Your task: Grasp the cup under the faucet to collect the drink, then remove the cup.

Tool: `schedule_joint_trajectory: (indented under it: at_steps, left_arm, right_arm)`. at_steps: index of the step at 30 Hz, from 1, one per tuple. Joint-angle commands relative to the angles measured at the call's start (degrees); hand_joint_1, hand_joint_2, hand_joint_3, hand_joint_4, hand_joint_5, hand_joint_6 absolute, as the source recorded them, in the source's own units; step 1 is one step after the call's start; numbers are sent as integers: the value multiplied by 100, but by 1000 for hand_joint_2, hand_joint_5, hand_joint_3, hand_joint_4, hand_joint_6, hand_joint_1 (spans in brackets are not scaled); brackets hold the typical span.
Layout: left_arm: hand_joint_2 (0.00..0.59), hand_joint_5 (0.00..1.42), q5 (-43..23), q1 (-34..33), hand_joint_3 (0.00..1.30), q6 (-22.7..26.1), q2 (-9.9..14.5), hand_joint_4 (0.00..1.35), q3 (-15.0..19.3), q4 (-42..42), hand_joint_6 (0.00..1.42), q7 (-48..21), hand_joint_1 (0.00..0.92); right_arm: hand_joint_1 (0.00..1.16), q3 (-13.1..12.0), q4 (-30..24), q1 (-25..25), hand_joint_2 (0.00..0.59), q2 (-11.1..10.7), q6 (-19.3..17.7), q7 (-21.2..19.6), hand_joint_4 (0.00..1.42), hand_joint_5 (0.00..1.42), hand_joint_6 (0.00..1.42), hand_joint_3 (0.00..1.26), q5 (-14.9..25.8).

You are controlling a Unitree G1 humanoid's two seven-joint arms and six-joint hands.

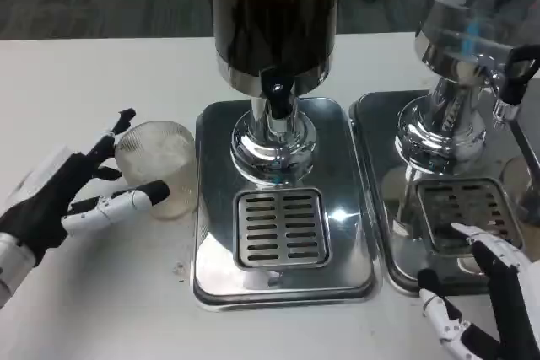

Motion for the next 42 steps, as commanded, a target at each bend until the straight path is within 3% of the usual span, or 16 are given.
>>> schedule_joint_trajectory:
  at_steps: [1, 20, 42]
  left_arm:
    - [1, 118, 93, -10, 0, 126, 56, 0, -126, 58, 271, -69, 219]
    - [6, 150, 229, -125, 0, 438, 0, 5, -432, 38, 285, 119, 240]
    - [8, 192, 342, -107, 0, 567, -61, 47, -534, -67, 316, 410, 242]
  right_arm:
    - [439, -33, -113, 59, 414, -14, -27, 24, 234, 208, 322, 316, 24]
    - [454, -10, -181, 119, 405, -2, -31, 14, 234, 221, 343, 325, 2]
    - [457, 29, -148, 127, 404, 40, -26, -14, 234, 221, 343, 326, 10]
